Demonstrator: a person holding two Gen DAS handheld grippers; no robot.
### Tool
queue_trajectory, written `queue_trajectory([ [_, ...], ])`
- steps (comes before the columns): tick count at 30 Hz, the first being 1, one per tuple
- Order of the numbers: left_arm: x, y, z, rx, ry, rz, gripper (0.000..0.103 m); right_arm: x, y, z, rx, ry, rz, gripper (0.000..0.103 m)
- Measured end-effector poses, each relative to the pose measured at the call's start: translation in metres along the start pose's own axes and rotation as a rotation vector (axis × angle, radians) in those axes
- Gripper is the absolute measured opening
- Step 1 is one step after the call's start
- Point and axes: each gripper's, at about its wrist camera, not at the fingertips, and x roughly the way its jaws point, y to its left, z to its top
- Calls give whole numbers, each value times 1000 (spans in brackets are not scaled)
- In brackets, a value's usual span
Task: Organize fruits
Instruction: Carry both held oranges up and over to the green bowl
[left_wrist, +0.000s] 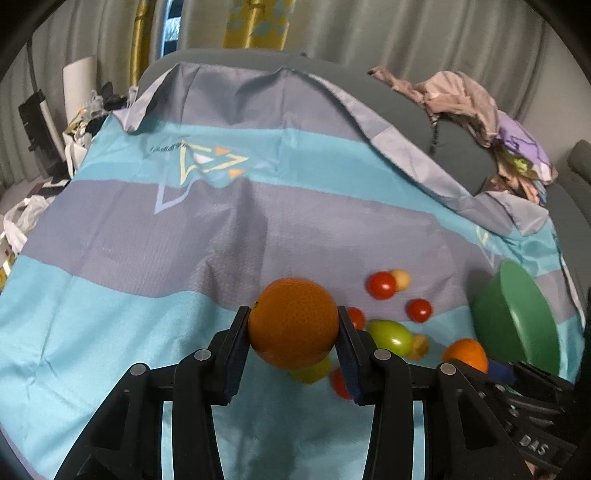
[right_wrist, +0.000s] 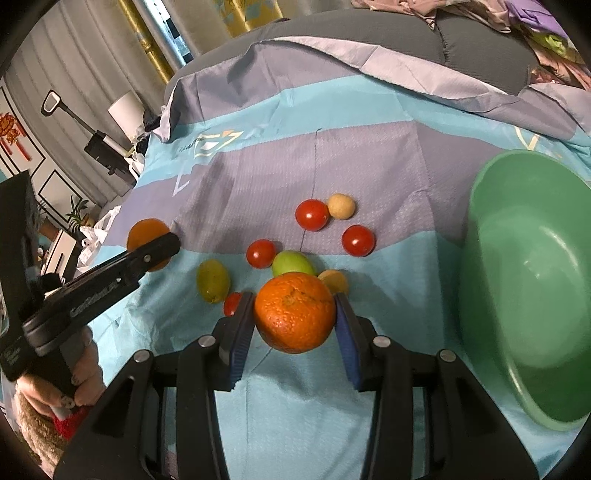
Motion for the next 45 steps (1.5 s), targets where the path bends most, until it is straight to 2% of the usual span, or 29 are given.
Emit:
queue_trajectory([
  [10, -30, -22, -2, 49, -65, -88, 44, -23, -10, 4, 21, -67, -18, 43],
  [18, -41, -37, -7, 89, -93, -97, 44, -39, -20, 5, 39, -101, -12, 43],
  [36, -43, -106, -10, 174, -69, -200, 44, -91, -69, 9, 131, -213, -36, 43],
  [45, -36, -143, -10, 183, -58, -242, 44, -111, -103, 8, 198, -260, -113, 44],
])
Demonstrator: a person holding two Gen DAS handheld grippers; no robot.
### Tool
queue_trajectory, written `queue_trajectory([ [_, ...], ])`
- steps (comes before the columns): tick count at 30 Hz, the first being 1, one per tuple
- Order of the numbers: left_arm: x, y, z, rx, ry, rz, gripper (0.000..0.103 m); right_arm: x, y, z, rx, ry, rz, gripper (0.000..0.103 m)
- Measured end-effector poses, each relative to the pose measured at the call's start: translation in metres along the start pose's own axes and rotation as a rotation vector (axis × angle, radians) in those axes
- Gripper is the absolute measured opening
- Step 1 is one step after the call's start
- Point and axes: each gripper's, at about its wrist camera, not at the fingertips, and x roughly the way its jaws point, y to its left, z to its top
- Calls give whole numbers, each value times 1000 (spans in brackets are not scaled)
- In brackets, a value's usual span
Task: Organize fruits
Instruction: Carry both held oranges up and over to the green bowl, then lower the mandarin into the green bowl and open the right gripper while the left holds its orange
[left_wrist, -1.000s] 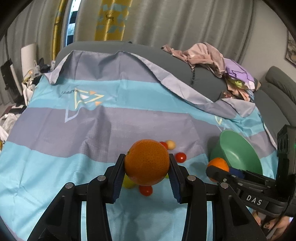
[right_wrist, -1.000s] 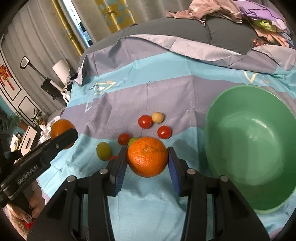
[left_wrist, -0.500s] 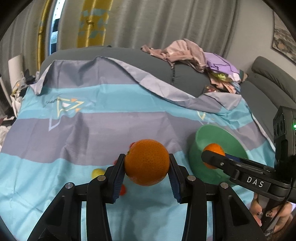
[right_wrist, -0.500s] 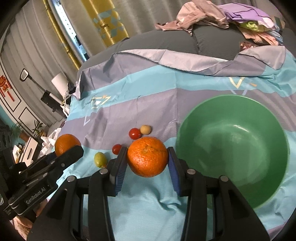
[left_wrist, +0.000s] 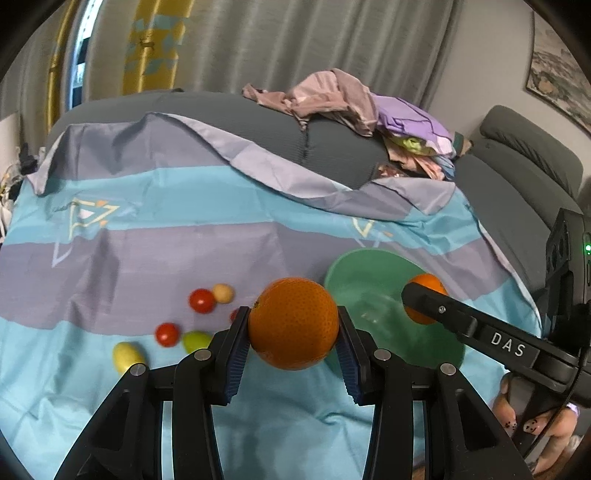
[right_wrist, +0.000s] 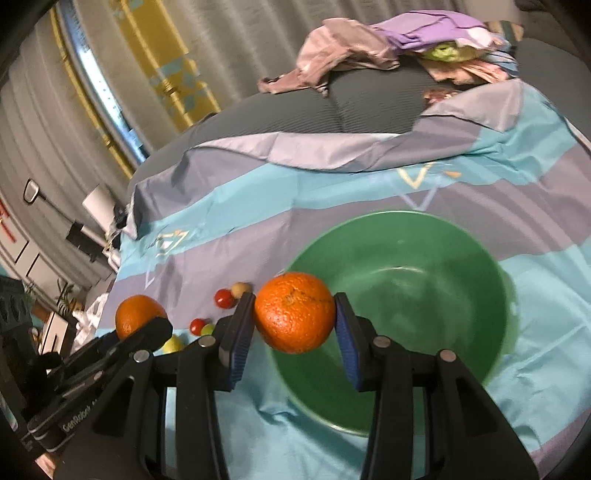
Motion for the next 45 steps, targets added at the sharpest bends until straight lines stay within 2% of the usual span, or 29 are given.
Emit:
queue_trajectory([
  [11, 30, -38, 2, 36, 42, -40, 44, -7, -38, 8, 48, -23, -84, 44],
  [22, 42, -74, -7, 106, 72, -67, 44, -7, -49, 9, 72, -19, -94, 44],
  [45, 68, -96, -11, 135, 124, -100, 44, 0, -75, 10, 125, 17, -149, 44],
])
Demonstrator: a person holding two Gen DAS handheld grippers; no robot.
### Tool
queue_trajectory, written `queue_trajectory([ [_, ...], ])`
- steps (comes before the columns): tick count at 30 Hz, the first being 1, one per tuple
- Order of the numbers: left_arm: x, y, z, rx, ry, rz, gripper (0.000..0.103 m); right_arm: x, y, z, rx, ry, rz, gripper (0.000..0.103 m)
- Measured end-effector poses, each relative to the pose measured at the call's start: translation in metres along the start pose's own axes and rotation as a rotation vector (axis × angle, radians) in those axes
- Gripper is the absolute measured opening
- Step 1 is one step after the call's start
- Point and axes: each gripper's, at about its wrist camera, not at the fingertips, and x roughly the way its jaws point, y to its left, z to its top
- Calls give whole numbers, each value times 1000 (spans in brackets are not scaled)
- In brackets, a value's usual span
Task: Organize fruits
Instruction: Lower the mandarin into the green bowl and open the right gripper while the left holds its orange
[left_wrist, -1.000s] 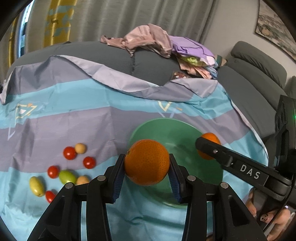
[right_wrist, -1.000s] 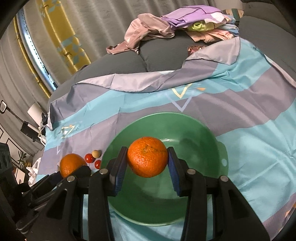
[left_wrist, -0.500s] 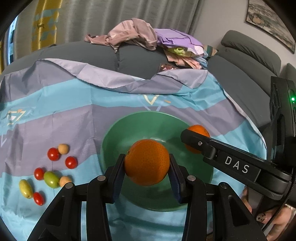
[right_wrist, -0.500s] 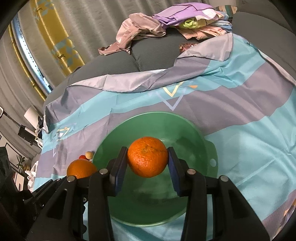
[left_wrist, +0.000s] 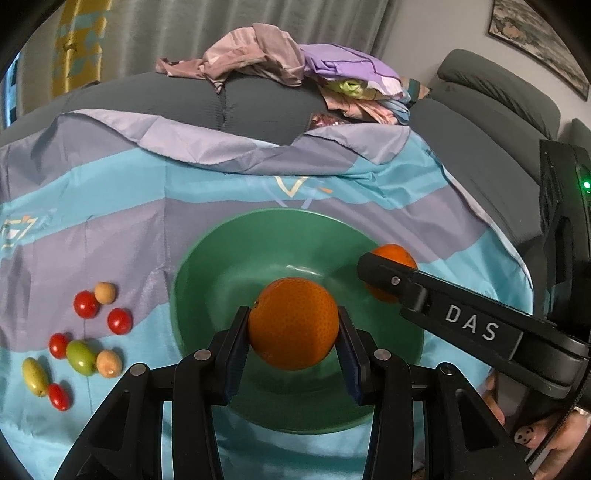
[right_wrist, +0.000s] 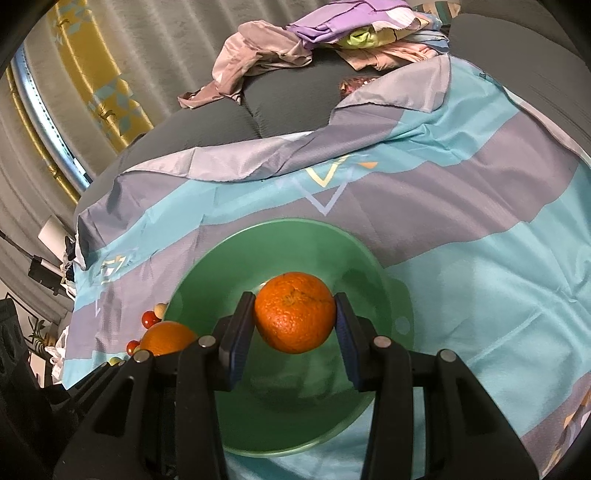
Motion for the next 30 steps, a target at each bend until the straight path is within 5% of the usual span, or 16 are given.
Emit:
queue_trajectory([
  [30, 18, -6, -4, 18, 40, -16, 44, 9, -1, -1, -17, 34, -30, 45],
])
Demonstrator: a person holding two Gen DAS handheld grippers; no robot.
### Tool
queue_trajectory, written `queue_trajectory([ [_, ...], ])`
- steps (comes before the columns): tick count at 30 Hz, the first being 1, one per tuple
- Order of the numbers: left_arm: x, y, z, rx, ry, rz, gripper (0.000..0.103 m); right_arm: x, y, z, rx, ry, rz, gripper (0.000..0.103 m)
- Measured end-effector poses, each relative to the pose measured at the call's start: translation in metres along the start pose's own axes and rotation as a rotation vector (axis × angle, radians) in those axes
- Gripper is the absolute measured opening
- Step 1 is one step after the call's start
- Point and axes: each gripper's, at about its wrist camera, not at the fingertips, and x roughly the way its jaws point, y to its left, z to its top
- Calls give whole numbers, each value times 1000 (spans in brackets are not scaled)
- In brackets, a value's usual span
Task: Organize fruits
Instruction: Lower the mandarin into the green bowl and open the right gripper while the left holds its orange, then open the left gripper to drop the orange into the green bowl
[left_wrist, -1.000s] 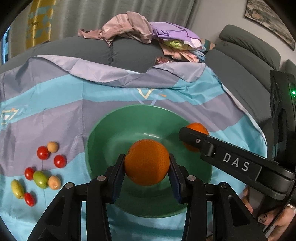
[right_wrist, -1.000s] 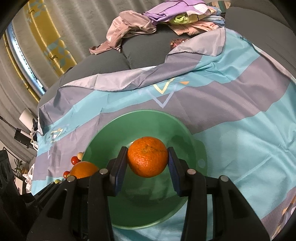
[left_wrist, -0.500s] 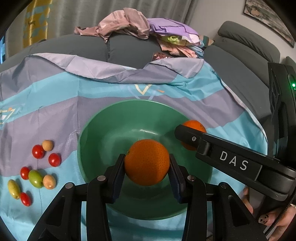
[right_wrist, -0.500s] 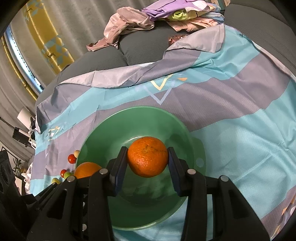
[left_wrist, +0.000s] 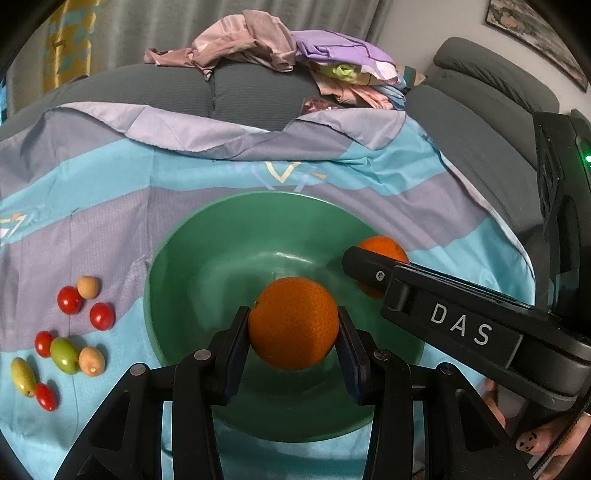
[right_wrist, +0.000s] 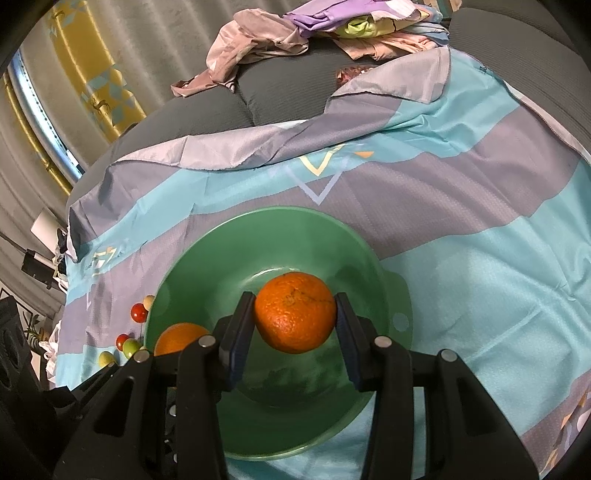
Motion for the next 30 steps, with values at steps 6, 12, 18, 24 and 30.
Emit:
queue_trajectory([
  [6, 3, -2, -1, 2, 6, -1, 44, 2, 2, 0, -12, 8, -7, 45],
  [12, 8, -1, -3, 2, 21, 0, 44, 5, 3, -1, -22, 20, -22, 45],
  [18, 11, 1, -4, -3, 30, -3, 44, 8, 4, -1, -29, 31, -29, 45],
  [24, 14, 1, -6, -10, 40, -1, 44, 8, 4, -2, -35, 32, -36, 45],
  [30, 15, -1, -7, -7, 43, -3, 44, 6, 5, -2, -40, 15, -29, 44],
])
